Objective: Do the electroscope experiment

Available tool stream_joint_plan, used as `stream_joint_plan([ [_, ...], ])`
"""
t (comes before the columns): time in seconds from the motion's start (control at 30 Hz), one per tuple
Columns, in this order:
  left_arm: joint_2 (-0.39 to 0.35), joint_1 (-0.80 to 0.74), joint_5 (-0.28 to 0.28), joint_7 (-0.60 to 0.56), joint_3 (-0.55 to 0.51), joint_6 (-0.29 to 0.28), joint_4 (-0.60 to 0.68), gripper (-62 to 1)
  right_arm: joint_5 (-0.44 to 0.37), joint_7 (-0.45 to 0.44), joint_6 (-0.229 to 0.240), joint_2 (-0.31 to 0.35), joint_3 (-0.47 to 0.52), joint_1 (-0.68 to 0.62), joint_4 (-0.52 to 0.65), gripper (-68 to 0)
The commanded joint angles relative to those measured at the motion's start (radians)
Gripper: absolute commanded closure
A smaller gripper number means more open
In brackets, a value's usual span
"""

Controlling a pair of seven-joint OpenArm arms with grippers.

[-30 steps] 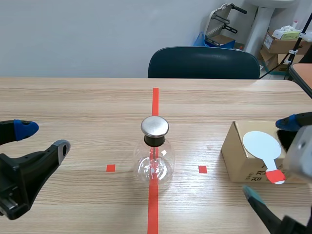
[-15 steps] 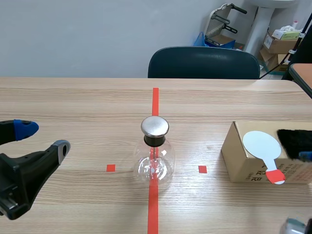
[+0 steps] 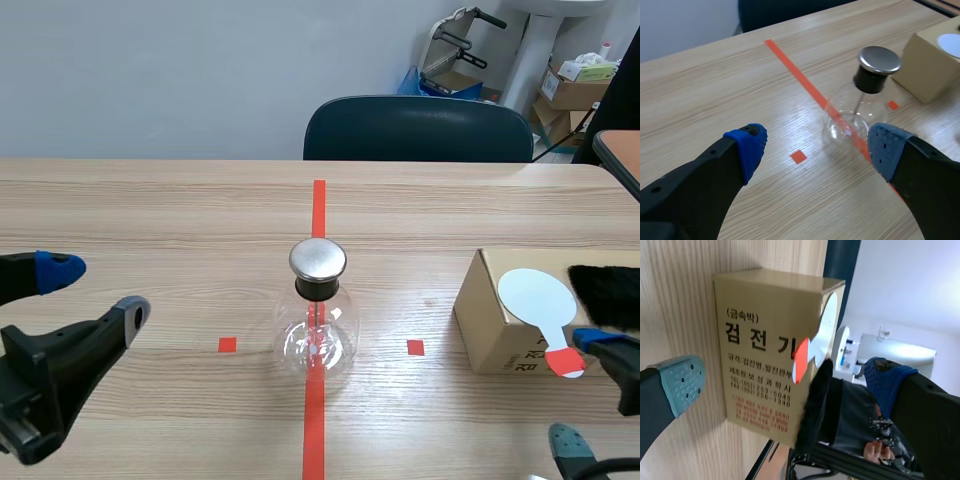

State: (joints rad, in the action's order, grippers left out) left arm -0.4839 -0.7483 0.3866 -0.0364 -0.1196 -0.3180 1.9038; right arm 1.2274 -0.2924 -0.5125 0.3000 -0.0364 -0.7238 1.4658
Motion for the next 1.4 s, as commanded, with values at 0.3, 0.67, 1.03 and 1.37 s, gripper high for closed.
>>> stream_joint_plan([
  [0.3,-0.168,0.003,0.013,-0.053,0.077,-0.008,0.012,-44.8,-0.004,-0.04,-0.019,0.052,-0.046,0.123,-0.063,-67.9],
  [0.67,-0.283,0.004,0.013,-0.137,0.122,-0.01,0.012,-44.8,-0.078,-0.04,-0.053,0.052,-0.037,0.13,-0.063,-67.9],
  [1.03,-0.379,0.004,0.003,-0.224,0.182,-0.01,0.012,-44.8,-0.114,-0.048,-0.053,0.051,-0.034,0.126,-0.063,-33.4],
  [1.37,-0.394,0.003,-0.018,-0.245,0.198,-0.011,0.012,-44.8,-0.114,-0.048,-0.053,0.051,-0.034,0.126,-0.063,-3.7],
])
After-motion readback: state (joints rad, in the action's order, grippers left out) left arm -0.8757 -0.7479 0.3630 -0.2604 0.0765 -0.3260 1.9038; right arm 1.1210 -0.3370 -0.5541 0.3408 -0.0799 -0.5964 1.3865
